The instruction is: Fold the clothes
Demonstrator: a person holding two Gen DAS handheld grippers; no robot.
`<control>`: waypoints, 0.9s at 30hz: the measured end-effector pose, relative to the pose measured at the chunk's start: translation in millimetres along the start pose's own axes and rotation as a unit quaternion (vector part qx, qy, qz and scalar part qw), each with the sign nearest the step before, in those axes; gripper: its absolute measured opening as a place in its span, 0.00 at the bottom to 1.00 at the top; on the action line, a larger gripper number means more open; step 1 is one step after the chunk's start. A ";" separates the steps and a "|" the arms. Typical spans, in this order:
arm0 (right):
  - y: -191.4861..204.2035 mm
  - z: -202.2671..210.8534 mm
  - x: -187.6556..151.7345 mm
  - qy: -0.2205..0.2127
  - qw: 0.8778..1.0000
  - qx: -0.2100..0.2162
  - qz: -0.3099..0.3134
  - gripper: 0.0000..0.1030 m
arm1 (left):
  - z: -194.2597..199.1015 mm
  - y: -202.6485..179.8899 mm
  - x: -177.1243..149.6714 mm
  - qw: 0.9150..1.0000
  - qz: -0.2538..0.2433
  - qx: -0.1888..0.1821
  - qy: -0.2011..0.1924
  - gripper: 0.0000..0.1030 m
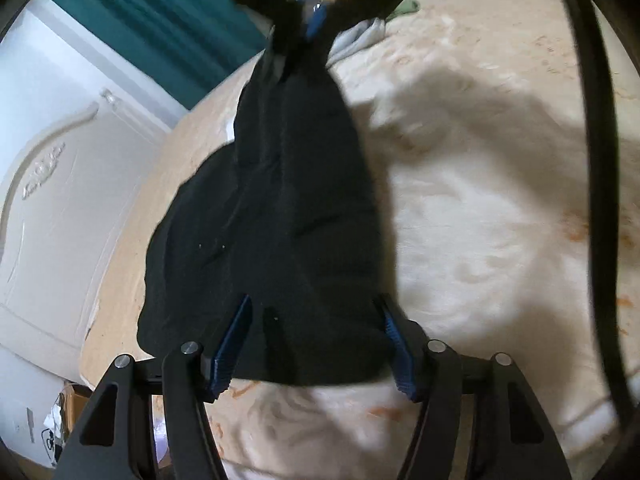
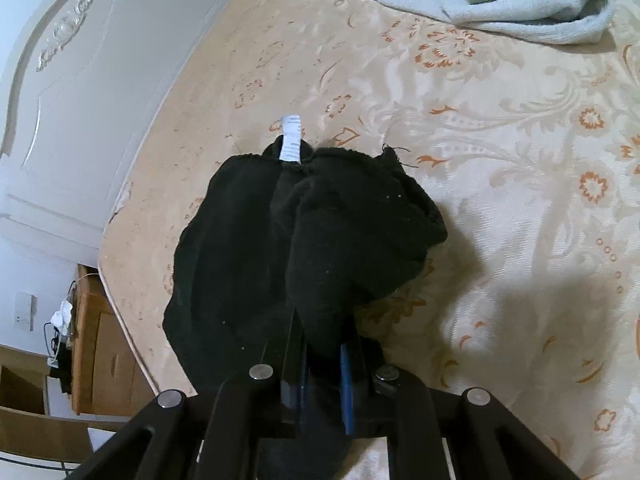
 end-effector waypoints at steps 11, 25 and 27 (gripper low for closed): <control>0.5 14.7 -0.5 -0.011 1.000 0.009 0.003 0.08 | 8.3 54.0 -15.6 0.992 0.056 -0.111 -0.023 0.19; 42.4 82.3 -1.3 -0.116 0.989 0.095 -0.016 0.05 | 80.3 167.2 21.9 0.975 0.176 -0.021 -0.132 0.15; 59.7 111.9 -4.7 -0.152 0.983 0.105 0.000 0.05 | 114.8 191.1 36.1 0.969 0.181 -0.014 -0.168 0.15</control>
Point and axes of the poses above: each gripper's, at about its wrist camera, not at the fingertips, and z roughly against the way its jaws point, y to its left, x to its top, the point moved 6 cm from there along -z, roughly the way its jaws point, and after that the axes turned 10 degrees about -z, right-handed, at the moved point
